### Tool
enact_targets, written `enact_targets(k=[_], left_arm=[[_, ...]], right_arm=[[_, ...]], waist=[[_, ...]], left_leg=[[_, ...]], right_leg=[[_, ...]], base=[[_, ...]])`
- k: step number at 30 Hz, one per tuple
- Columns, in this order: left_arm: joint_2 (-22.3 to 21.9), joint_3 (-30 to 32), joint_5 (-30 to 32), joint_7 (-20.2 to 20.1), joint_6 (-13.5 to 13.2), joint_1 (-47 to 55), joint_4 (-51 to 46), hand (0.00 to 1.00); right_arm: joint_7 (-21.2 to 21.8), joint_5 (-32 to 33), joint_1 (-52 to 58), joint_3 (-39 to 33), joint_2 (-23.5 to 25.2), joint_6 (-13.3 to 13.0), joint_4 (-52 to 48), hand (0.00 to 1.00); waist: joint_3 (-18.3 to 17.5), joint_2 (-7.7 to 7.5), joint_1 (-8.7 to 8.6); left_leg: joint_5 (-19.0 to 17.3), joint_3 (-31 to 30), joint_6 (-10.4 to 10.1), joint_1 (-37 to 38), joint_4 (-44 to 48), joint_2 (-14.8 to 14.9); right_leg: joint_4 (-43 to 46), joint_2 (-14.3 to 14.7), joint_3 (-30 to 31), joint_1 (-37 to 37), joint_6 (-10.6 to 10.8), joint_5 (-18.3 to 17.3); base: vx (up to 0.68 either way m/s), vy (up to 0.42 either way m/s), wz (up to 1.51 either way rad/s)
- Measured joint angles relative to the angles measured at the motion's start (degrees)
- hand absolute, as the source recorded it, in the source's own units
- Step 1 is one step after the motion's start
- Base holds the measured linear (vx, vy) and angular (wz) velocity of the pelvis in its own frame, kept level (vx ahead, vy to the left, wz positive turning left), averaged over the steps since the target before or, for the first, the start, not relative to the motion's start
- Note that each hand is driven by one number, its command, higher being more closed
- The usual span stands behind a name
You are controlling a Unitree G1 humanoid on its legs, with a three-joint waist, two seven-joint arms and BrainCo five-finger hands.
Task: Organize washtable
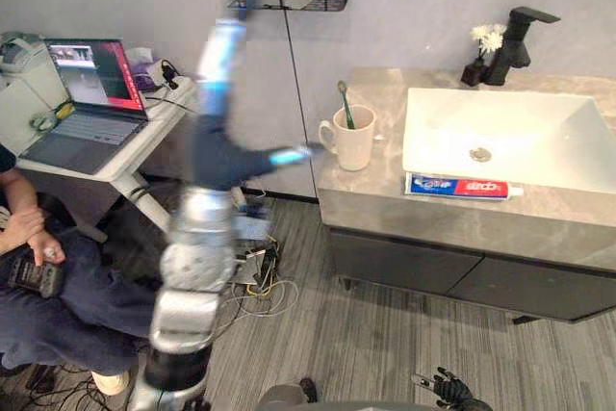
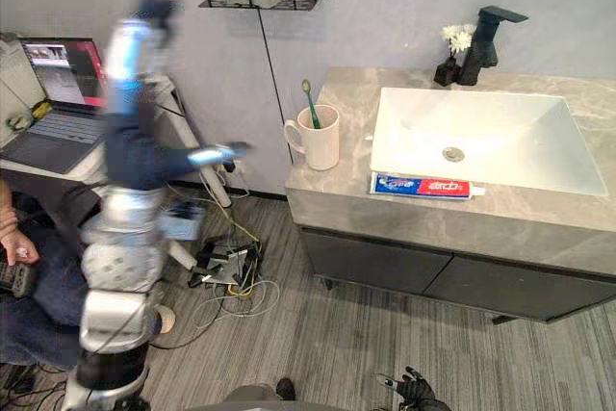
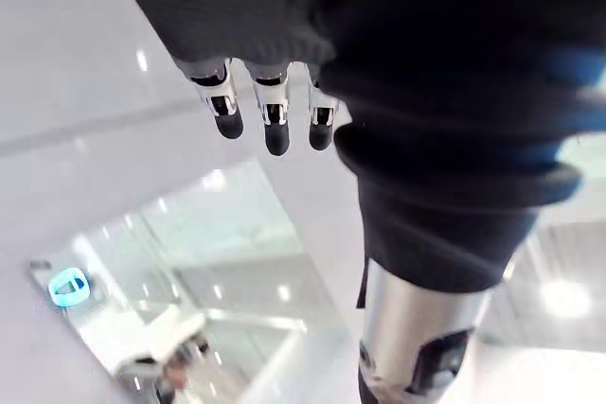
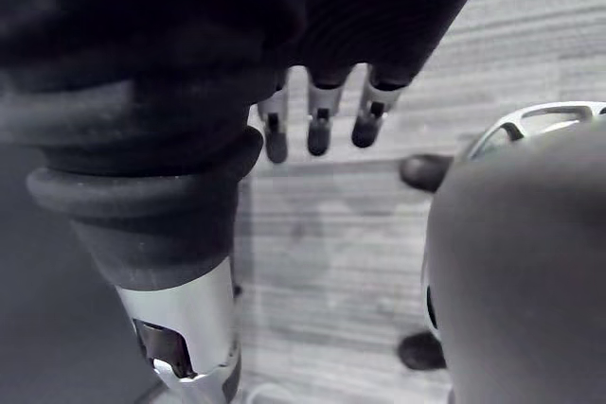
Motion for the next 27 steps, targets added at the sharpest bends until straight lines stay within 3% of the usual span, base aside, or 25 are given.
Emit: enact_targets(k=[3,6,8,10,12,16,21,27], left_arm=[[-0.8,-10.2,-0.1,-3.4,0.3,-3.8,3.1,0.00],[-1.9,-14.5,-0.7,-5.5,0.1,-7.9,5.6,0.00],[-2.1,-14.9,-2.0,-6.4,0.0,-10.7,8.3,0.00],[-2.3,-15.1,-2.4,-6.5,0.0,-12.5,12.3,0.00],[-2.9,-15.1,-2.4,-6.6,0.1,-12.6,14.4,0.00],[-4.6,-15.8,-2.4,-6.5,0.5,-14.8,19.9,0.00],[-6.5,-16.6,-0.4,-4.5,2.6,-15.8,27.6,0.00],[-9.9,-14.3,4.0,-0.8,4.0,-16.2,33.4,0.00]], right_arm=[[0.4,0.0,-0.2,0.8,0.1,0.2,-0.2,0.00],[0.5,-0.1,-0.3,1.1,0.1,0.5,-0.2,0.00],[0.5,-0.1,-0.7,1.8,0.1,0.7,-0.2,0.00],[0.5,-0.1,-0.9,3.4,0.0,0.7,-0.2,0.00],[0.5,-0.2,-0.7,5.9,-0.4,0.8,-0.1,0.00],[0.6,-1.3,-1.4,10.1,0.1,0.7,-0.1,0.00],[0.6,-1.5,-2.3,13.1,0.8,0.3,0.1,0.00],[0.3,-1.2,-1.4,12.9,-0.6,0.2,0.0,0.00]], waist=[[0.1,-0.90,-0.63],[-0.2,-1.20,-1.07],[-0.5,-1.20,-0.97],[-1.4,-1.25,-1.14],[-2.7,-1.32,-1.14],[-3.7,-1.71,-1.26],[-3.4,-1.23,-1.25],[-2.5,-0.48,-1.45]], left_leg=[[0.0,1.4,0.1,2.0,-1.5,-0.5],[-0.3,2.5,0.6,1.9,-2.1,-1.8],[-0.3,3.8,1.1,1.6,-2.7,-2.4],[0.2,4.9,1.7,1.5,-3.9,-2.9],[0.2,5.3,1.7,1.1,-4.0,-2.6],[0.4,4.0,1.8,-1.4,-0.8,-0.7],[-1.8,-1.0,-0.7,-4.4,7.6,3.2],[-0.7,-1.6,-0.8,-2.7,4.2,2.6]], right_leg=[[2.5,-1.3,0.8,-0.8,-0.2,-0.2],[0.7,-2.6,2.1,-1.1,-0.2,-0.2],[-1.2,-3.1,3.3,-1.3,0.5,0.2],[-4.6,-2.8,4.2,-1.2,2.8,1.7],[-6.7,-2.1,4.2,-1.0,3.0,3.0],[-8.6,-0.1,2.9,0.1,2.4,4.1],[-9.2,3.5,-0.5,3.2,0.4,3.3],[-9.7,3.4,-0.8,3.8,0.1,2.8]], base=[[-0.04,0.041,-0.26],[-0.08,0.082,-0.15],[-0.10,0.077,-0.28],[-0.07,0.040,-0.22],[-0.01,0.000,-0.15],[0.04,-0.059,0.16],[-0.04,-0.103,0.27],[-0.08,-0.014,0.06]])
